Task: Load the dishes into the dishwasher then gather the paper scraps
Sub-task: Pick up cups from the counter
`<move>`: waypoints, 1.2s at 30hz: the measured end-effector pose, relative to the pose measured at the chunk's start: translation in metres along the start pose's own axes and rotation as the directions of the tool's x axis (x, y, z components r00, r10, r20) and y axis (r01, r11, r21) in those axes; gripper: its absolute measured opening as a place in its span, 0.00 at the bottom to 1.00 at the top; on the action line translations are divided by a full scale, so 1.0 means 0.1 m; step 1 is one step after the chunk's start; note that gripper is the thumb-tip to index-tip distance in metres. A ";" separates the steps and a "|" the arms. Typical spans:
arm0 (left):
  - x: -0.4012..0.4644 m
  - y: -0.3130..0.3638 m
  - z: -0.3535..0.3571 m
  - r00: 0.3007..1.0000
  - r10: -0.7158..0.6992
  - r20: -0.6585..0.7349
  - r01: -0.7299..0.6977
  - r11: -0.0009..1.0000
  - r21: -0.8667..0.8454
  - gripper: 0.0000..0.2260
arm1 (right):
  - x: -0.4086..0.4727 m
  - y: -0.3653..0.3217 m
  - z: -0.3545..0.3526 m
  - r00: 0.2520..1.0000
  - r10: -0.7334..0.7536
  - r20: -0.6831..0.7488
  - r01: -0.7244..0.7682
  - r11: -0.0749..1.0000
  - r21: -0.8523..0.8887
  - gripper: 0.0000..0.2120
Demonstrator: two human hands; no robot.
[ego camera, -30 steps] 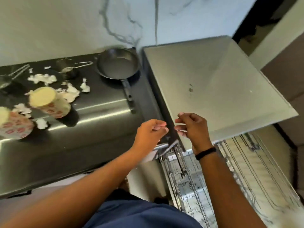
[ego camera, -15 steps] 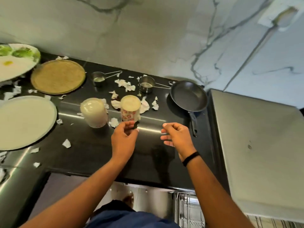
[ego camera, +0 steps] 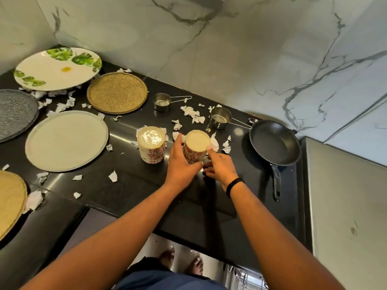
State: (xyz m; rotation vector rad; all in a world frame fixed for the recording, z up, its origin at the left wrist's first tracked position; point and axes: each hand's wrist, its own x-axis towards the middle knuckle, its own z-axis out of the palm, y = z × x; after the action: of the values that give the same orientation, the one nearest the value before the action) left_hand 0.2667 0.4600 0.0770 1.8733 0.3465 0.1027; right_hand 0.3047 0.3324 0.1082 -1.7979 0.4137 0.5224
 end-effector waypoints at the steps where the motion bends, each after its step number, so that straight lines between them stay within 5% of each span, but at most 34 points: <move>1: 0.05 0.00 0.00 1.000 -0.009 0.017 0.009 1.000 0.002 0.49 | 0.03 -0.01 0.01 1.000 0.015 0.018 -0.015 1.000 0.006 0.18; 10: 0.21 -0.04 0.05 0.999 0.021 0.026 -0.021 1.000 0.001 0.38 | 0.15 0.00 -0.04 0.997 0.042 0.069 -0.044 0.998 0.033 0.25; 19: -0.03 0.00 0.08 0.990 0.136 0.045 -0.135 0.990 -0.032 0.37 | -0.09 0.30 -0.20 0.995 0.016 0.101 -0.045 0.953 0.299 0.24; 29: -0.37 0.22 0.46 0.929 0.255 0.268 -0.232 0.966 -0.115 0.36 | -0.44 0.68 -0.69 1.000 -0.016 0.002 0.013 0.845 0.534 0.23; 36: -0.85 0.26 0.93 0.830 0.358 0.427 -0.320 0.934 -0.162 0.39 | -0.96 1.16 -1.30 0.993 -0.052 -0.102 0.103 0.792 0.602 0.31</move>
State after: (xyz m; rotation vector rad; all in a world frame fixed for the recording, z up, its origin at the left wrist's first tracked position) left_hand 0.2129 0.3433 0.0802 1.7933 -0.3136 -0.0793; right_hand 0.1807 0.1769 0.0985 -1.2015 0.4950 0.2157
